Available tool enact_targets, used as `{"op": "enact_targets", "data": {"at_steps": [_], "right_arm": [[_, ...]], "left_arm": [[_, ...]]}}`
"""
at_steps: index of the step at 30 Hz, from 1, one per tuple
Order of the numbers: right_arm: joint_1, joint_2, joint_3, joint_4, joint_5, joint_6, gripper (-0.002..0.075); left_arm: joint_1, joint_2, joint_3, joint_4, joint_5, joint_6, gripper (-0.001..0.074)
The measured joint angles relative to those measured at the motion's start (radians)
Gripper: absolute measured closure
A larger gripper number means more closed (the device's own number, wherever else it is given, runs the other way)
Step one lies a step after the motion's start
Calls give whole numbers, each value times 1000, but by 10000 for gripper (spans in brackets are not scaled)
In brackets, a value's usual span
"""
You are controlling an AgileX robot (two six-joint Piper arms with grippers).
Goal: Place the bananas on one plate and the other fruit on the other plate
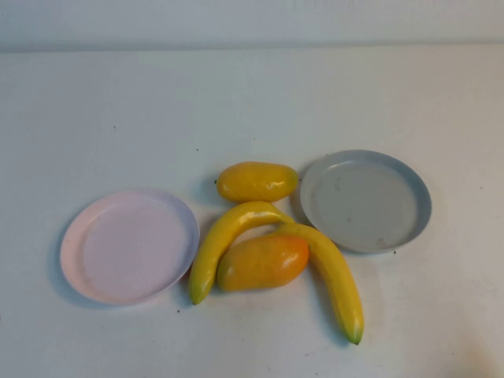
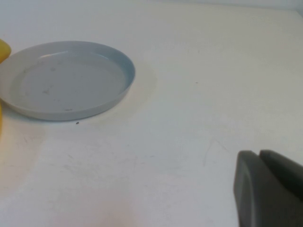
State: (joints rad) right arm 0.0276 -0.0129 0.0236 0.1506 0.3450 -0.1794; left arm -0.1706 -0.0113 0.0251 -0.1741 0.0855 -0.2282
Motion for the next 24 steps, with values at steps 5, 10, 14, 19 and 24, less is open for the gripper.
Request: {"op": "enact_targets", "data": {"at_steps": [5,10,14,19,24], "right_arm": [[0,0,0,0,0,0,743],[0,0,0,0,0,0,743],[0,0,0,0,0,0,743],[0,0,0,0,0,0,743],[0,0,0,0,0,0,743]], "left_arm": [[0,0,0,-6,-47,-12,737],[0,0,0,-7,-49,-15,737],[0,16,-33,-7,25,-15,737],[0,215,-250,5,244,16,737],[0,521,-503,-11,540,228,737]]}}
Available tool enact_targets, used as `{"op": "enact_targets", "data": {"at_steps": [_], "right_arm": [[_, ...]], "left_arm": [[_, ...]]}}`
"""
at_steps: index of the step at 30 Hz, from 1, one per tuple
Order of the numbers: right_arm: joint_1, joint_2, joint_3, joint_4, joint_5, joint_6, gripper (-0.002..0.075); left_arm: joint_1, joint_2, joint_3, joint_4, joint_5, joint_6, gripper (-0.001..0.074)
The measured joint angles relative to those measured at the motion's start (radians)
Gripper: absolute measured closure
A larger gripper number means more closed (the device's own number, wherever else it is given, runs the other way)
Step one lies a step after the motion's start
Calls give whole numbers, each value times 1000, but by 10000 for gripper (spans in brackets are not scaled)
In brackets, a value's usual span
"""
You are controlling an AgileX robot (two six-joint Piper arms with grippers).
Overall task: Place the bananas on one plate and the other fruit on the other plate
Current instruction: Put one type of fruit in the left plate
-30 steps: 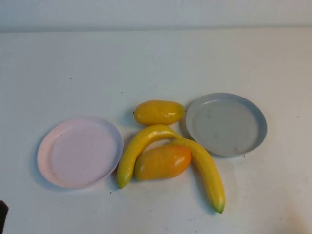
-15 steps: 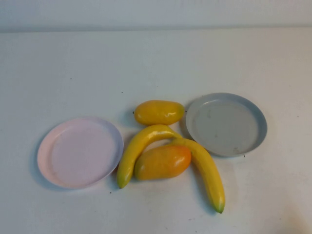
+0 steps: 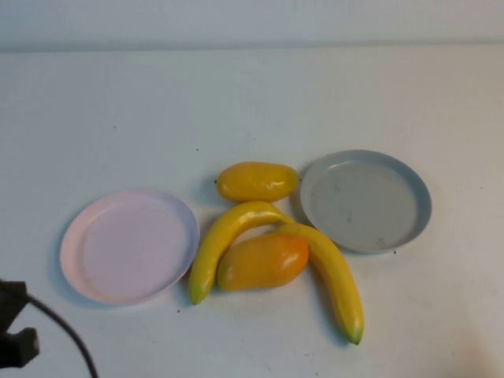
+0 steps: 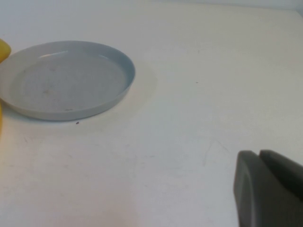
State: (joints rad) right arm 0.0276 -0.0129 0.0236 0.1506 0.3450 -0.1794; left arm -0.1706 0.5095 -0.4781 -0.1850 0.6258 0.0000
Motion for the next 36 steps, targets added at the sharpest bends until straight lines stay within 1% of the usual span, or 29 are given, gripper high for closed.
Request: {"op": "enact_targets", "data": {"at_steps": [4,7,9,11,14,20,26,28,29,30,31,32,34,36], "right_arm": [[0,0,0,0,0,0,743],[0,0,0,0,0,0,743],[0,0,0,0,0,0,743],[0,0,0,0,0,0,743],[0,0,0,0,0,0,743],[0,0,0,0,0,0,743],[0,0,0,0,0,0,743],[0,0,0,0,0,0,743],[0,0,0,0,0,0,743],[0,0,0,0,0,0,743],[0,0,0,0,0,0,743],[0,0,0,0,0,0,743],[0,0,0,0,0,0,743],[0,0,0,0,0,0,743]], "left_arm": [[0,224,-155,-93,141,283,737],[0,392,-252,-205,195,493,737],[-4,501,-309,-261,213,588,737],[-27,592,-366,-282,216,629,737],[-90,724,-463,-278,216,681,737],[-266,972,-673,-255,277,791,737],[-410,1147,-843,-131,317,832,736],[-445,1188,-883,-108,322,832,720],[-456,1204,-895,-106,323,832,701],[-466,1219,-909,-104,326,834,665],[-473,1233,-921,-101,326,833,612],[-476,1242,-927,-101,326,833,540],[-478,1261,-933,-91,324,833,351],[-478,1275,-935,-68,314,833,189]]}}
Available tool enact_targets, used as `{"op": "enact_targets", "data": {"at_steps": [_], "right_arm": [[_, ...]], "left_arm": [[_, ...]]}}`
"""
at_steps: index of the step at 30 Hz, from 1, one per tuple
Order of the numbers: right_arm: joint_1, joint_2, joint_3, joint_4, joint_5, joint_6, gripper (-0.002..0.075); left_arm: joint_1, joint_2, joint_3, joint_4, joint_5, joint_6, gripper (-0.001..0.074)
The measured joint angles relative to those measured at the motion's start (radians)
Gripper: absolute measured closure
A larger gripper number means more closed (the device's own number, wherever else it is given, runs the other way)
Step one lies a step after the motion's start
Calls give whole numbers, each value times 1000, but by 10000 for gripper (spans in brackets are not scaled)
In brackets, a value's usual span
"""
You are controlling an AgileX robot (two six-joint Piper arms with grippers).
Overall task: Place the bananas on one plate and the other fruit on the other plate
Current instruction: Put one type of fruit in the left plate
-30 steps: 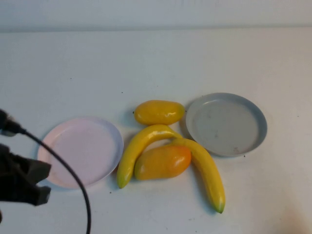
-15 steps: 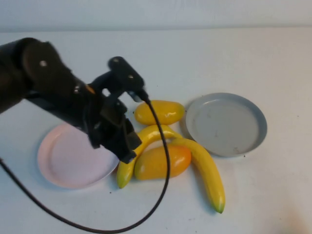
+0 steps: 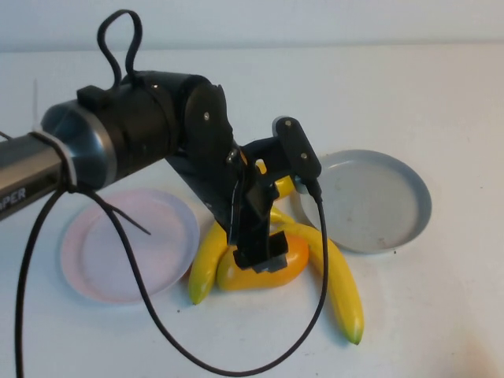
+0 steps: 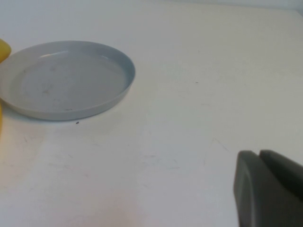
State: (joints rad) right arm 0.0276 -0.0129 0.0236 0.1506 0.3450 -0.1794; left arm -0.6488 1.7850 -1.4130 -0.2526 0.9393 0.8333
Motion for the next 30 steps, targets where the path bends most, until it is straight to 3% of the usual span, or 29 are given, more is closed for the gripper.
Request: {"op": "enact_targets", "data": {"at_steps": [4,30], "right_arm": [[0,0,0,0,0,0,743],[0,0,0,0,0,0,743]], "left_arm": [[0,34,0,19,-39,7,71],[0,204,-1,67,-125,180,67]]}}
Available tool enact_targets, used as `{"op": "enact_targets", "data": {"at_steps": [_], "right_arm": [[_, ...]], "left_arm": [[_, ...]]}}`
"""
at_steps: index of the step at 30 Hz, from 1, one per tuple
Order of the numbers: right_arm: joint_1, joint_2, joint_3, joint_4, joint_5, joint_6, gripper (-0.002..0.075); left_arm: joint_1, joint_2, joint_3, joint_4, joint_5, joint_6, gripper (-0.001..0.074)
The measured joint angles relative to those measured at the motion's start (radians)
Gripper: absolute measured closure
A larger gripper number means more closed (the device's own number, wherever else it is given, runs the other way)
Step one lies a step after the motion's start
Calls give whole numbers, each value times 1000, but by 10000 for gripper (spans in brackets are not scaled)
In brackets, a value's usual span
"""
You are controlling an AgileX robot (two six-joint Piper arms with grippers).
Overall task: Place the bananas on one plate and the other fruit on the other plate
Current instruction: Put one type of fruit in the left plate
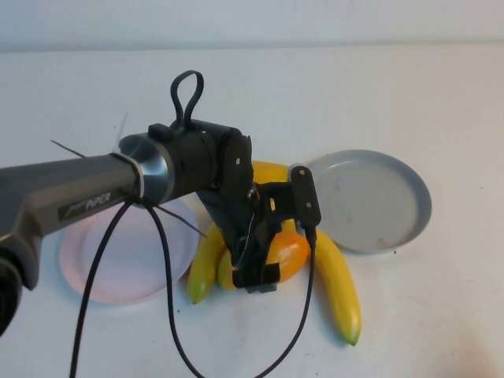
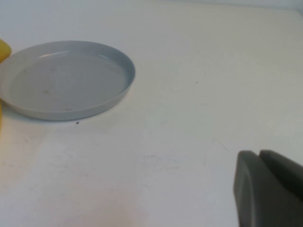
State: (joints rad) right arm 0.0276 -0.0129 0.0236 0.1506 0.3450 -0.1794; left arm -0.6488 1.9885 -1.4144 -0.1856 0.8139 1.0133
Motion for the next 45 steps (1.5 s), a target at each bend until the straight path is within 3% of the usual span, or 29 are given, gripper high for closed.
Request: {"op": "enact_targets", "data": {"at_steps": [2,6,12,14,18,23,32,45], "right_arm": [[0,0,0,0,0,0,743],[0,0,0,0,0,0,743],[0,0,0,0,0,0,743],[0,0,0,0,0,0,743],[0,0,0,0,0,0,743],[0,0,0,0,0,0,743],[0,0,0,0,0,0,743],[0,0,0,0,2,0,743]], "left_arm": [[0,0,0,0,0,0,82],[0,-11,0,0,11,0,202],[0,-45,0,0,49,-13,198],[0,-68,-2,0,82,-68,198],[2,-139,-30,87,173,-356,198],[83,-179,-39,241,260,-633,198],[336,-179,-32,244,267,-711,198],[371,-140,71,271,119,-728,199]]}}
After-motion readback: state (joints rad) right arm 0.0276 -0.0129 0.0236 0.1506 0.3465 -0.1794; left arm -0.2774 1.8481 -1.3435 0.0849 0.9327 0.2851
